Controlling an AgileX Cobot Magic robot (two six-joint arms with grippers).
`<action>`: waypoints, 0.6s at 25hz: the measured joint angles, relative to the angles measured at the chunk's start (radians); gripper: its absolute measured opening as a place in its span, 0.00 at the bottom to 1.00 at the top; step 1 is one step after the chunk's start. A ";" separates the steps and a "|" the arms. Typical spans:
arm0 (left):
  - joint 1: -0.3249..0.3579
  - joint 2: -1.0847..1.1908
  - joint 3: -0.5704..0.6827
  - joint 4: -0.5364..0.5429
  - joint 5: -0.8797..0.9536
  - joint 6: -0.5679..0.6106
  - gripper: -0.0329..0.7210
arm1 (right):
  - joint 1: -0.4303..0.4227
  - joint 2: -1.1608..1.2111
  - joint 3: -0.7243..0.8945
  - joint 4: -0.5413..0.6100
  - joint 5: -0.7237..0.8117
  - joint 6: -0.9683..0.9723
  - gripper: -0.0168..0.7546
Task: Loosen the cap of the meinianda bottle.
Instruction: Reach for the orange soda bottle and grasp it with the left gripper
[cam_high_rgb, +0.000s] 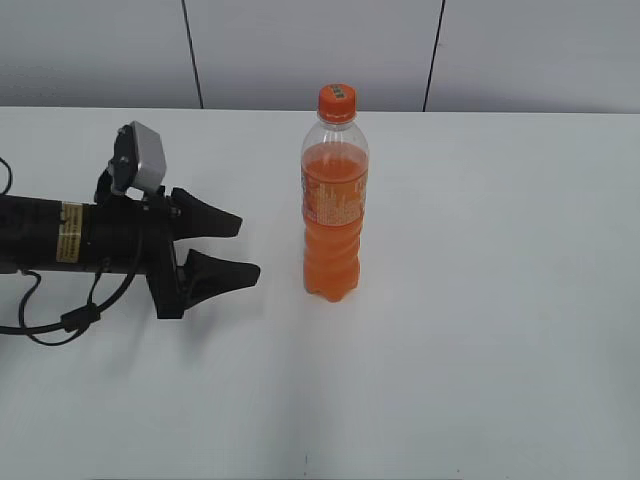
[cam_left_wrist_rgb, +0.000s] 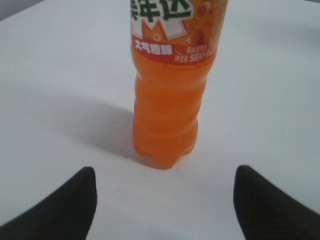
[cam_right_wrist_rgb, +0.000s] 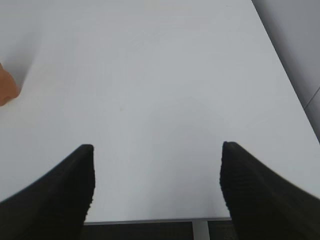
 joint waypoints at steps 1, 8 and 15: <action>-0.009 0.013 -0.011 -0.002 0.000 0.000 0.73 | 0.000 0.000 0.000 0.000 0.000 0.000 0.78; -0.076 0.081 -0.108 -0.005 -0.001 -0.008 0.74 | 0.000 0.000 0.000 0.000 0.000 0.000 0.78; -0.149 0.132 -0.205 -0.005 -0.002 -0.038 0.74 | 0.000 0.000 0.000 0.000 0.000 0.000 0.78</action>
